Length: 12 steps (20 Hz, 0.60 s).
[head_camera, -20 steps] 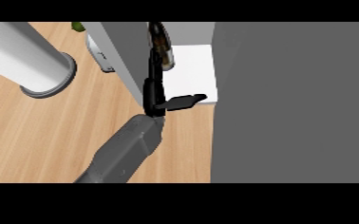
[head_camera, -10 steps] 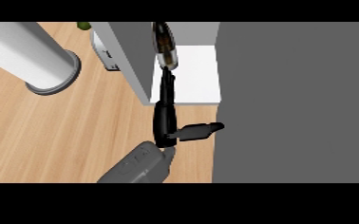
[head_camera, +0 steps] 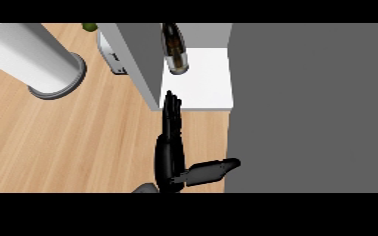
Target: Pick up the wine, place it into the cabinet and close the cabinet
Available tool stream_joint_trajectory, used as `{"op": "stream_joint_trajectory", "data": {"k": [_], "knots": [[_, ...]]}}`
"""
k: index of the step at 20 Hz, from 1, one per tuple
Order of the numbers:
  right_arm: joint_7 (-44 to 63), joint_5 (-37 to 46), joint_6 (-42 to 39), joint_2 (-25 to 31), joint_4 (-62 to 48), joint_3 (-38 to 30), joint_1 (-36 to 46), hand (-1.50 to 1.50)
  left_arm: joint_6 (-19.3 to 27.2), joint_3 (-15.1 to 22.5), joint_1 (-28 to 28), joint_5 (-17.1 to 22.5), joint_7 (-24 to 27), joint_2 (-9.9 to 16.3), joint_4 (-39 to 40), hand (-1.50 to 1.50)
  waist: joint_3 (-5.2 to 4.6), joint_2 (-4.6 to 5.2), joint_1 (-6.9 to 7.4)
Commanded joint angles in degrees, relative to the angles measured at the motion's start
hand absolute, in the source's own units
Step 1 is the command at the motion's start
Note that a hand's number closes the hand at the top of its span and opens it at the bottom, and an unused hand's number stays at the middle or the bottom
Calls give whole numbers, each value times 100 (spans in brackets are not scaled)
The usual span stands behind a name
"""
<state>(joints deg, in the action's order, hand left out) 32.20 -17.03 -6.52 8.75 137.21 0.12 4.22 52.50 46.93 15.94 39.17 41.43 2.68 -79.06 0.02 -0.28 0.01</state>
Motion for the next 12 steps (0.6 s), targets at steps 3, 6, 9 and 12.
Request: {"op": "stream_joint_trajectory", "data": {"k": [3, 6, 9, 12], "knots": [[122, -344, -104, 87, 657, -168, -347, -150, 1084, 611, -729, -626, -366, 272, -1446, -150, 3, -3, -3], [300, -231, -12, 115, 601, -114, -58, -150, 667, 542, -1337, -677, -227, 728, -2128, -150, -1, 7, 13], [252, -711, -292, 157, 644, -205, -269, -150, 614, 790, -1365, -920, -363, 853, -2353, -150, 0, 8, -11], [336, -705, -368, 107, 576, -33, -334, -150, 586, 1080, -1719, -1062, -479, 1365, -2962, -150, 1, 3, -4]]}}
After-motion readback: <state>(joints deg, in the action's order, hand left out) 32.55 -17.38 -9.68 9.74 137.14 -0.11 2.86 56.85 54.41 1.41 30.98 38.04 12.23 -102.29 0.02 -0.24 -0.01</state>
